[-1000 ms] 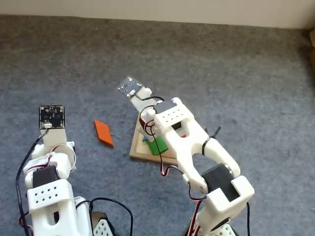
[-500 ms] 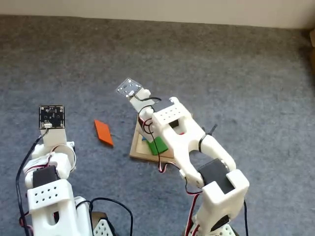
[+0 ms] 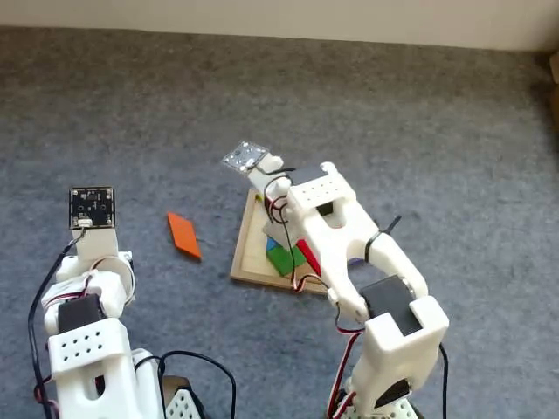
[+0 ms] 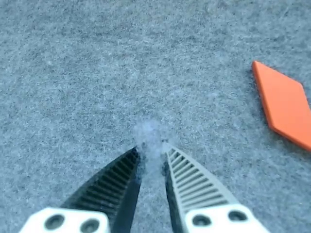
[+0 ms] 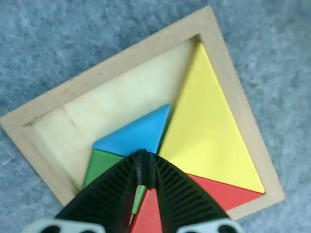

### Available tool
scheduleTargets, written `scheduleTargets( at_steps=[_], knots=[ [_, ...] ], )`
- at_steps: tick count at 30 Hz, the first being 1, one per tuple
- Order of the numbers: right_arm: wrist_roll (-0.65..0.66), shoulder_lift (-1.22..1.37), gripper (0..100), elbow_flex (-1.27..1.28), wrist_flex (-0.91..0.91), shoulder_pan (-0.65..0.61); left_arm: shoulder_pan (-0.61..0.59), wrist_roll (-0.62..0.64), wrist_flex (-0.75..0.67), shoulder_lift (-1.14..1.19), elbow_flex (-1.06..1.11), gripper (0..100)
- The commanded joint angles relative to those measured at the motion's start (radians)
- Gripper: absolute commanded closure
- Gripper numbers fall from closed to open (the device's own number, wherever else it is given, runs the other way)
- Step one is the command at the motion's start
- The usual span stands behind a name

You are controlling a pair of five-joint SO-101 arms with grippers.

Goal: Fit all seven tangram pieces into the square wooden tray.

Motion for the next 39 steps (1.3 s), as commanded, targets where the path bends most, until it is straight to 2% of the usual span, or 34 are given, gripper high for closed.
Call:
scheduleTargets(
  at_steps=[1,7,13,18,22,26,29,32,39],
  knots=[
    [0.009,-0.099,99.3,-0.013,0.019,0.025,-0.013,-0.012,-0.015,-0.013,-0.007,93],
    [0.008,-0.189,99.3,0.067,0.002,-0.044,-0.013,-0.012,-0.015,-0.013,-0.007,93],
    [-0.097,-0.189,99.3,0.134,-0.177,-0.068,-0.013,-0.012,-0.015,-0.013,-0.007,93],
    [-0.106,-0.189,99.3,0.245,-0.309,-0.064,-0.013,-0.012,-0.015,-0.013,-0.007,93],
    [-0.104,-0.189,99.3,0.274,-0.28,-0.041,-0.013,-0.012,-0.015,-0.013,-0.007,93],
    [-0.1,-0.197,99.3,0.271,-0.166,0.001,-0.013,-0.012,-0.015,-0.013,-0.007,93],
    [-0.031,-0.197,99.3,0.222,-0.101,0.005,-0.013,-0.012,-0.015,-0.013,-0.007,93],
    [-0.028,-0.199,99.3,0.18,-0.048,0.005,-0.013,-0.012,-0.015,-0.013,-0.007,93],
    [-0.029,-0.199,99.3,0.101,-0.031,-0.001,-0.013,-0.012,-0.015,-0.013,-0.007,93]
  ],
)
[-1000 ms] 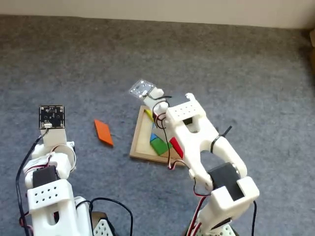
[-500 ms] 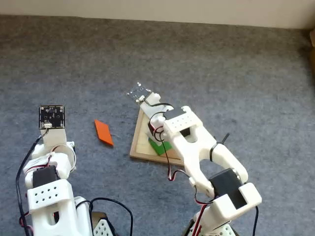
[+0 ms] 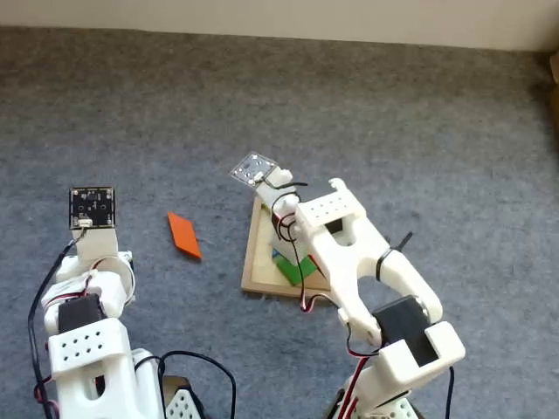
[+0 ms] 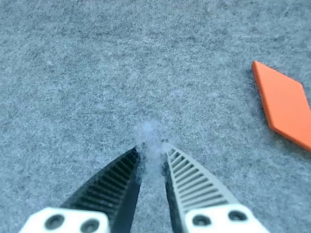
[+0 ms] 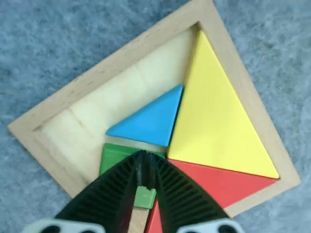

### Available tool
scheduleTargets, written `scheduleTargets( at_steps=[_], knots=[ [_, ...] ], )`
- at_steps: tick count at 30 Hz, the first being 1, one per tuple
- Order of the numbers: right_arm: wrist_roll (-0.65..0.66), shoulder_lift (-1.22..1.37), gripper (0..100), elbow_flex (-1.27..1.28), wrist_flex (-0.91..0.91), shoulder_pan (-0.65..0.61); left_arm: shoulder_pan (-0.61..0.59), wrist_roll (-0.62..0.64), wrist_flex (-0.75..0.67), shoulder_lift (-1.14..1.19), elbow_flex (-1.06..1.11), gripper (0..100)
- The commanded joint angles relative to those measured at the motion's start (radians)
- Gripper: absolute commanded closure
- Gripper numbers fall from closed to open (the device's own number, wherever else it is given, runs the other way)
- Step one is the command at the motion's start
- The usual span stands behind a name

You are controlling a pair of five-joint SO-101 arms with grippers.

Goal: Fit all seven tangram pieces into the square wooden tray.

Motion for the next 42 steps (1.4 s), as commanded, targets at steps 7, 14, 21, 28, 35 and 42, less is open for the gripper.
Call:
scheduleTargets(
  at_steps=[7,14,21,28,35,42],
  knots=[
    [-0.077,-0.033,99.3,-0.142,-0.001,0.015,-0.013,-0.012,-0.015,-0.013,-0.007,93],
    [-0.075,0.005,99.3,-0.042,-0.156,-0.038,-0.013,-0.014,-0.015,-0.013,-0.007,93],
    [-0.072,0.076,99.3,-0.019,-0.11,-0.016,-0.013,-0.014,-0.015,-0.013,-0.007,93],
    [0.057,0.076,99.3,-0.082,0.087,0.007,-0.013,-0.014,-0.015,-0.013,-0.007,93],
    [0.055,0.05,99.3,-0.16,0.173,0.035,-0.013,-0.014,-0.015,-0.013,-0.007,93],
    [0.038,-0.237,99.3,-0.136,0.239,0.056,-0.012,-0.014,-0.015,-0.013,-0.007,93]
  ],
)
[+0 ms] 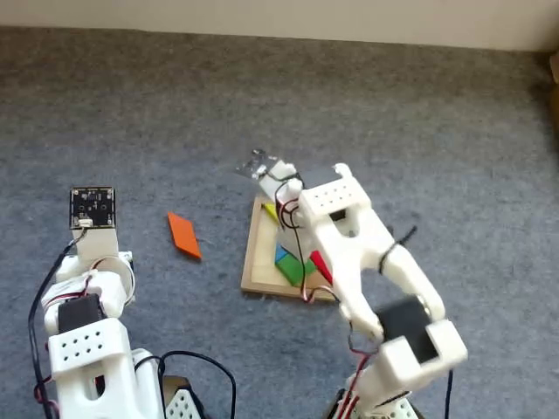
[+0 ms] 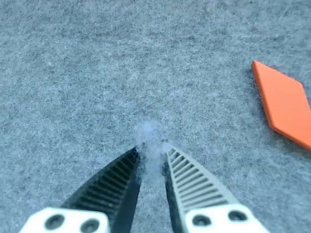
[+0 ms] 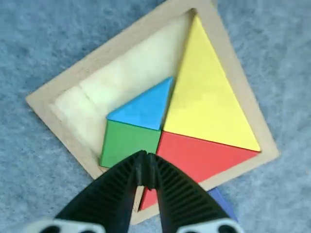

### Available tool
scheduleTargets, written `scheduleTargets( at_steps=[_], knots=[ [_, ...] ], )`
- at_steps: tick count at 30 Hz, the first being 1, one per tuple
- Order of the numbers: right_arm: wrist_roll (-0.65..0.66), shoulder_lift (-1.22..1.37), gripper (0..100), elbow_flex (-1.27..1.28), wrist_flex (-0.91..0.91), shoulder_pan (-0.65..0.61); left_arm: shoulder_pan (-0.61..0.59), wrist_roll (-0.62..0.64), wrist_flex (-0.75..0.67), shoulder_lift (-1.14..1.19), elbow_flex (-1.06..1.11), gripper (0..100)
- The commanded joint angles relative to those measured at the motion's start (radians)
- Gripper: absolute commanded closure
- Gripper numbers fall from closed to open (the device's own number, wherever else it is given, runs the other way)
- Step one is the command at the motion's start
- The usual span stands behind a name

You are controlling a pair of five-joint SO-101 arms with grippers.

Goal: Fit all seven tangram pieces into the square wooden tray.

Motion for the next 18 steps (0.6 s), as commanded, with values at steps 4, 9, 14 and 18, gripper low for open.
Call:
scheduleTargets(
  at_steps=[4,9,14,18],
  knots=[
    [-0.068,-0.32,99.3,0.027,0.03,0.087,-0.012,-0.008,-0.015,-0.013,-0.007,93],
    [-0.075,-0.39,97.9,0.093,0.038,0.159,-0.012,-0.008,-0.015,-0.013,-0.007,93],
    [-0.078,-0.39,85.4,0.173,0.01,0.249,-0.01,-0.008,-0.015,-0.013,-0.005,93],
    [-0.212,-0.39,84.3,0.245,-0.122,0.291,-0.008,-0.008,-0.015,-0.013,-0.005,93]
  ],
)
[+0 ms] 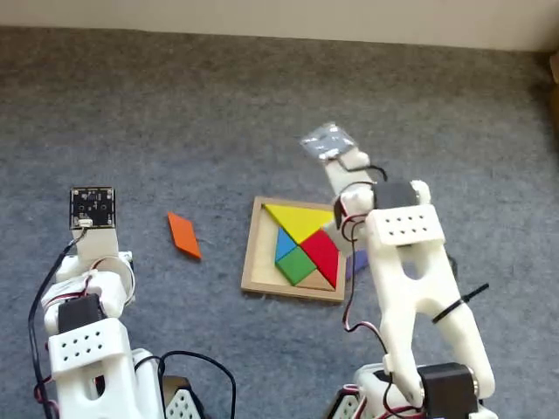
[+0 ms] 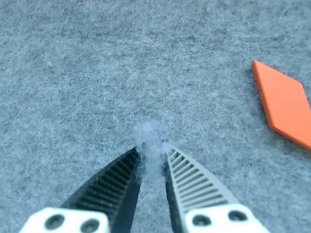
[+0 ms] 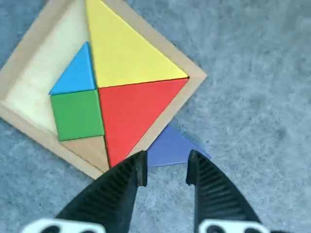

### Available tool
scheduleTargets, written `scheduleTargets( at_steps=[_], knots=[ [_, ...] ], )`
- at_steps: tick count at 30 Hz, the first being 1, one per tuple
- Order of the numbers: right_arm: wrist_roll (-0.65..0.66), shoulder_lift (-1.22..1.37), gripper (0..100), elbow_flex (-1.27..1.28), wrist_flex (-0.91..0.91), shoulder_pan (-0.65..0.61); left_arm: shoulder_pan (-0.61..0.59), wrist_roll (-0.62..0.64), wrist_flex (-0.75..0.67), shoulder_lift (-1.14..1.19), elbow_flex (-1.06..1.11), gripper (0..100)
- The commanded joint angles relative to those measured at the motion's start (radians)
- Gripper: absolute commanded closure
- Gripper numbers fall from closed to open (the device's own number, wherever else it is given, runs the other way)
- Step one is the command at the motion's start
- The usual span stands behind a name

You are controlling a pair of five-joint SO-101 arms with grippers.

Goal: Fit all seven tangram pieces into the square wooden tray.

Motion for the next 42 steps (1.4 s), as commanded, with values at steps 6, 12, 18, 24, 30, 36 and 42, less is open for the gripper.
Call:
scheduleTargets(
  at_steps=[6,12,18,24,30,36,42],
  knots=[
    [-0.233,-0.044,84.3,0.183,-0.363,0.03,-0.008,-0.008,-0.015,-0.013,-0.005,93],
    [-0.388,-0.042,84.1,0.228,-0.42,0.033,-0.008,-0.008,-0.015,-0.013,0.002,93],
    [-0.502,-0.042,84.1,0.228,-0.42,0.035,-0.008,-0.008,-0.015,-0.013,0.004,93],
    [-0.572,-0.042,84.0,0.228,-0.415,0.036,-0.008,-0.009,-0.015,-0.013,0.004,93],
    [-0.62,0.027,84.0,0.194,-0.361,0.036,-0.008,-0.009,-0.015,-0.013,0.004,93],
    [-0.701,0.272,83.9,-0.047,-0.186,0.071,-0.008,-0.009,-0.015,-0.013,0.005,93],
    [-0.755,0.427,83.9,-0.2,-0.09,0.074,0.002,-0.009,-0.015,-0.013,0.007,93]
  ],
)
